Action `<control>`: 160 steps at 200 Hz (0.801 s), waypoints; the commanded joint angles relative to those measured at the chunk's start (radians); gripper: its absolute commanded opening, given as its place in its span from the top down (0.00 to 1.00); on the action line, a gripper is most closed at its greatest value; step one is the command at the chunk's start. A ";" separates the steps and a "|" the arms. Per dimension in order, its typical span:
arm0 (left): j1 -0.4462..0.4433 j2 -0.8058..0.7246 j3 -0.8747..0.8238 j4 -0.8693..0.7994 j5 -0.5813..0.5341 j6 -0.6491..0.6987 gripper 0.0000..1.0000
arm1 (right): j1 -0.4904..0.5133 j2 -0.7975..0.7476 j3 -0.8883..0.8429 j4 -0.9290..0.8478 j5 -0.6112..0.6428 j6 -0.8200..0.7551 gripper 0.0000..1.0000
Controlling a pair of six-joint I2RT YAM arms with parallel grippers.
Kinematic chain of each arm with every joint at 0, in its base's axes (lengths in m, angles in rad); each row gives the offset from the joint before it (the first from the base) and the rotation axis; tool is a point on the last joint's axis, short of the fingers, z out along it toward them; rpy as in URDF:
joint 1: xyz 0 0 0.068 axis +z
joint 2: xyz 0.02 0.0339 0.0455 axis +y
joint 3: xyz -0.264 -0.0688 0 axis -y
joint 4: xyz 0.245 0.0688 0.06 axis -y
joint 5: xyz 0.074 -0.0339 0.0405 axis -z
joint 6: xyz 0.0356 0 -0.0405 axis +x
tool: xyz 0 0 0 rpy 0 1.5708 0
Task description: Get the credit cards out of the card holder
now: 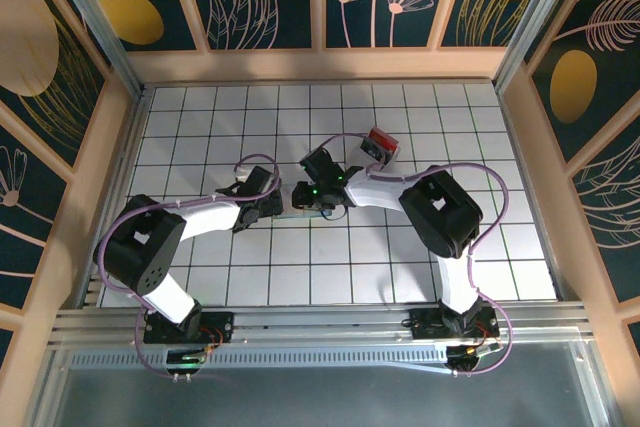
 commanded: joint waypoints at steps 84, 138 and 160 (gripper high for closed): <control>-0.002 0.026 0.003 -0.029 -0.018 0.007 0.01 | -0.043 0.004 -0.094 0.209 -0.163 0.065 0.78; -0.002 0.035 -0.001 -0.030 -0.015 0.005 0.01 | -0.067 -0.038 -0.163 0.329 -0.249 0.097 0.85; -0.003 0.044 0.005 -0.035 -0.016 0.007 0.01 | -0.078 -0.043 -0.183 0.378 -0.279 0.118 0.88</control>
